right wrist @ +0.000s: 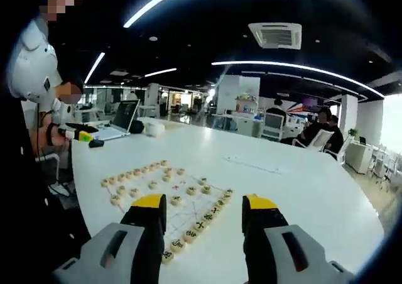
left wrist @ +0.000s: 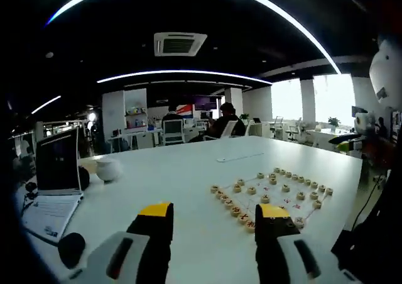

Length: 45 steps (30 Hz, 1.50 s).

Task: Pick up the chess pieces one by one and place each piece onto its starting position on the chessboard, setting the pieces on their correct points until all the chess pieces are arranged in the starting layout

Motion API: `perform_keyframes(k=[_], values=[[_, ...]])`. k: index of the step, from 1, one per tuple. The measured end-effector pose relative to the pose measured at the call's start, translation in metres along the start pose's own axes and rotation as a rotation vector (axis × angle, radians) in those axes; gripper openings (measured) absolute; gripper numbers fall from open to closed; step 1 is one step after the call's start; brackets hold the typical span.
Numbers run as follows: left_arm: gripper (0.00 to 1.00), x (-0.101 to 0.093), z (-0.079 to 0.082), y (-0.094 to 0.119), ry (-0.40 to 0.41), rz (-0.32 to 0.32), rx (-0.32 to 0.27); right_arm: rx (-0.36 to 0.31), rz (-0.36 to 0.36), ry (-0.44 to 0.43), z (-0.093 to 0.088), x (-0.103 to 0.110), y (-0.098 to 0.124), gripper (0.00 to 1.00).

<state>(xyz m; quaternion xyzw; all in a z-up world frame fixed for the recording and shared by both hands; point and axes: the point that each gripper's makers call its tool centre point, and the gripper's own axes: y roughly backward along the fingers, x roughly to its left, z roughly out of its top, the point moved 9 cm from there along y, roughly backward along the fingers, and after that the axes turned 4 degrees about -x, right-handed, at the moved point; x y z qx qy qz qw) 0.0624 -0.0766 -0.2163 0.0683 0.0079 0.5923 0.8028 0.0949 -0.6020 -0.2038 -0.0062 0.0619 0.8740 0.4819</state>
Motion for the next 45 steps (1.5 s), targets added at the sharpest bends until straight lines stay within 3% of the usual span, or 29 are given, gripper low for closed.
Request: perform_keyframes(k=[3, 10, 21, 45], values=[[0.58, 0.008, 0.001, 0.008, -0.034, 0.034, -0.020, -0.037, -0.034, -0.013, -0.003, -0.007, 0.012, 0.54], [0.66, 0.021, -0.007, 0.017, -0.026, 0.079, -0.023, -0.072, -0.134, 0.034, -0.013, -0.017, 0.032, 0.65], [0.72, 0.030, -0.019, 0.020, -0.009, 0.107, -0.030, -0.094, -0.229, 0.065, -0.019, -0.024, 0.053, 0.67], [0.71, 0.028, -0.019, 0.019, -0.015, 0.098, -0.033, -0.096, -0.220, 0.092, -0.010, -0.022, 0.050, 0.65]])
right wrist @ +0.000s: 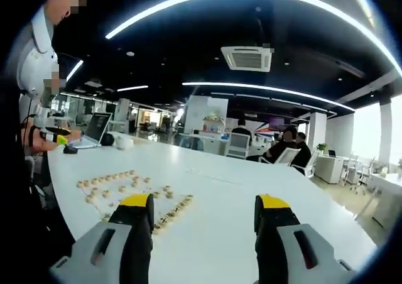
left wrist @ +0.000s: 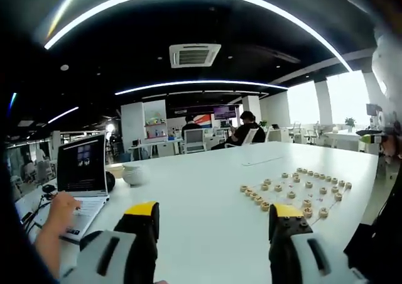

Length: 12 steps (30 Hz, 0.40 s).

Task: Pick up the chess pieces one by one and place each piece onto its starting position on the chessboard, setting the pieces on their correct points until all the chess pieces are arranged in the starting layout

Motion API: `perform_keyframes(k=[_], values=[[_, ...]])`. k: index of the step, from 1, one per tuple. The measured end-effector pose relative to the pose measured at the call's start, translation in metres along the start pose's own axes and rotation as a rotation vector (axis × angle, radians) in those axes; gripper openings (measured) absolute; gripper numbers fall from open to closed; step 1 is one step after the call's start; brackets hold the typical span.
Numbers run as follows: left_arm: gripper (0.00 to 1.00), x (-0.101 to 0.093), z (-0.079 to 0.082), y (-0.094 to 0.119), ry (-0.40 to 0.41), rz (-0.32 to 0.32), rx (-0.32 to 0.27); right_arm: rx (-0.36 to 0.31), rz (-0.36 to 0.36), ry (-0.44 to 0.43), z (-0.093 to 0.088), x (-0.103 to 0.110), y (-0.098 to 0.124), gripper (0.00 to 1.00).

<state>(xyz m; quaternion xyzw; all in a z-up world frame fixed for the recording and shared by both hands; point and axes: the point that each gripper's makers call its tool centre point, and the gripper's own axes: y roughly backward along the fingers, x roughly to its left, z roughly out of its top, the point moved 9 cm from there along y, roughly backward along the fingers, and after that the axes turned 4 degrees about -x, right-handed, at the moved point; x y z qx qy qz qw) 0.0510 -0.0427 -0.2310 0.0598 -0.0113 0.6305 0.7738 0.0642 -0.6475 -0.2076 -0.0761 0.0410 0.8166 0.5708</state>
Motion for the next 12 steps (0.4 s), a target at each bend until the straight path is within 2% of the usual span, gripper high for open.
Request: perform_keyframes(k=[12], values=[[0.71, 0.0049, -0.0004, 0.0017, -0.004, 0.005, 0.007, 0.001, 0.007, 0.006, 0.0022, 0.0039, -0.0050, 0.65]])
